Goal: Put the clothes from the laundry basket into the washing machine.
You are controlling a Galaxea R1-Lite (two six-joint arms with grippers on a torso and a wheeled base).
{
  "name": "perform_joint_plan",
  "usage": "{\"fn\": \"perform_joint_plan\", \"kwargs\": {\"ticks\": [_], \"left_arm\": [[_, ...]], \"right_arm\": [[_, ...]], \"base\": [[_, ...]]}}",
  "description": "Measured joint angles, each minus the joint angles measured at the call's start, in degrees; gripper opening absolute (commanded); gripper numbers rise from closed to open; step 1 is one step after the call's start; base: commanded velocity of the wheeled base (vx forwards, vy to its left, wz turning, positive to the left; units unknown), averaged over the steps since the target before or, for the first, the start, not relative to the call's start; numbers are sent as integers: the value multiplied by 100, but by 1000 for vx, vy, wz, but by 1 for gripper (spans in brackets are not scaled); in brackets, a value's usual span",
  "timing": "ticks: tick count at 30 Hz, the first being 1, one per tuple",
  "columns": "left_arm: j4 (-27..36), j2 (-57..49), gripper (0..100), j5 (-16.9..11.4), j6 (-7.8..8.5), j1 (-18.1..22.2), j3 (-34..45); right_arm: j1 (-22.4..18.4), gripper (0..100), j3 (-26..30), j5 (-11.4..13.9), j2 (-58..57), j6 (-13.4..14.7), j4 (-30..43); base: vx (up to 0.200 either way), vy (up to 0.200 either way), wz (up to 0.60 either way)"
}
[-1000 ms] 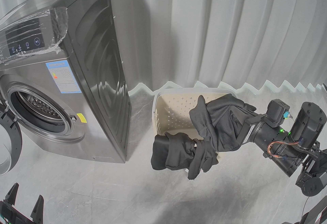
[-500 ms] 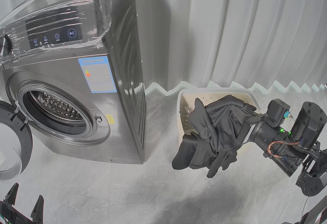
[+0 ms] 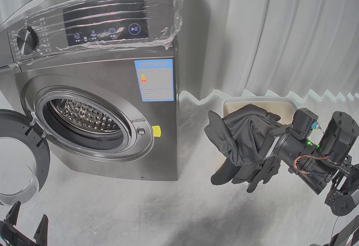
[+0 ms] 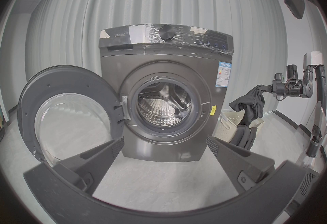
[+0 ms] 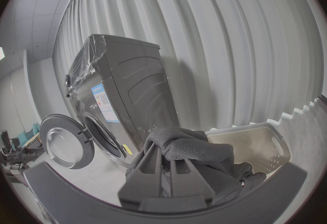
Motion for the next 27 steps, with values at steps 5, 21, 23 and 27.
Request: {"fn": "perform_joint_plan", "kwargs": {"ticks": [5,21,23,27], "left_arm": [[2,0,100,0,-13,2,0],[2,0,100,2,-17,-2,0],[2,0,100,0,-17,2,0],[2,0,100,0,-17,0,0]], "right_arm": [[-4,0,6,-5,2,0,5],[-4,0,27,-2,7,9,5],[-9,0,30,-5,7,11,5],[-9,0,37,4,10,9,5]], "base": [[-40,0,0],[-175,0,0],[0,0,0],[0,100,0]]}}
